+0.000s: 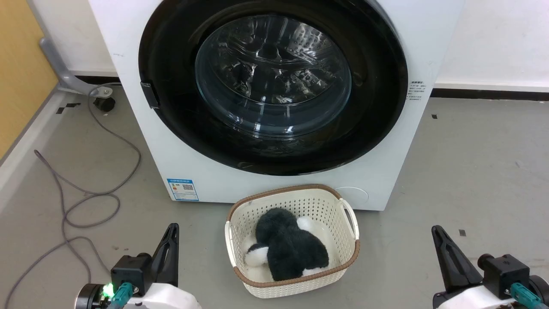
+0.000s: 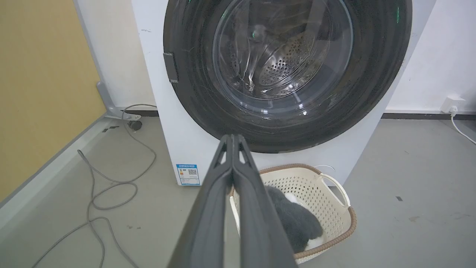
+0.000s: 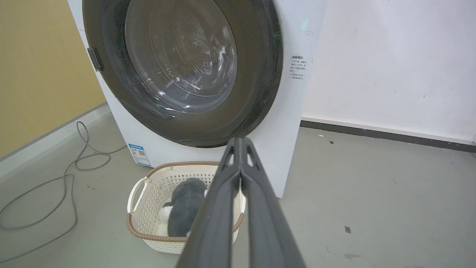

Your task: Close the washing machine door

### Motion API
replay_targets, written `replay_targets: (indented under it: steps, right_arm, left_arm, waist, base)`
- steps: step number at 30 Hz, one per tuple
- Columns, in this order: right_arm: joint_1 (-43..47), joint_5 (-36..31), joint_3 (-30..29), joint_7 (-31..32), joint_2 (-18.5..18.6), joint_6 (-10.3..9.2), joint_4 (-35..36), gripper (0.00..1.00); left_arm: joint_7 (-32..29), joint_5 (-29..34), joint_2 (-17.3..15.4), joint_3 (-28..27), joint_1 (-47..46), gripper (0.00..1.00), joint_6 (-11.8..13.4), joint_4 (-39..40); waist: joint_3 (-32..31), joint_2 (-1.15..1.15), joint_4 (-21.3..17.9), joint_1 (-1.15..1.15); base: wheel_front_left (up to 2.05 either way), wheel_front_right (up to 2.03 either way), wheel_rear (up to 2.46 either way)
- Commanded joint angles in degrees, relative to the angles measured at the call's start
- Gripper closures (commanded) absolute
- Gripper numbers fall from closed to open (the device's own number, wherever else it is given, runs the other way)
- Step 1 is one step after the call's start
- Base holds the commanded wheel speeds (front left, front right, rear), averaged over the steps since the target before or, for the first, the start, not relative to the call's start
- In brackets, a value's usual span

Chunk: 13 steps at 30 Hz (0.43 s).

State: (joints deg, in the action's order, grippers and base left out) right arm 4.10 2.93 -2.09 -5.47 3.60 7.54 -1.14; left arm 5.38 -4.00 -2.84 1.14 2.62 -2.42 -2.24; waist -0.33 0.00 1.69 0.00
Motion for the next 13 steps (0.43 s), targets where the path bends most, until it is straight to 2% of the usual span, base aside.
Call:
replay_targets:
  steps: [1, 13]
  right_arm:
    - [-1.3, -0.5, 0.2, 0.5, -0.4, -0.04, 0.5, 1.0]
    - [-2.1, -1.2, 0.7, 1.9, -0.5, -0.04, 0.6, 1.0]
  left_arm:
    - [-0.4, 0.6, 0.0, -0.2, -0.9, 1.0, 0.5, 0.3]
    - [-1.8, 1.6, 0.0, -0.4, -1.4, 1.0, 1.0, 0.8]
  waist:
    - [0.0, 0.0, 0.0, 0.0]
    - [0.1, 0.0, -0.5, 0.0]
  base:
    - [0.0, 0.0, 0.0]
    - [0.0, 0.0, 0.0]
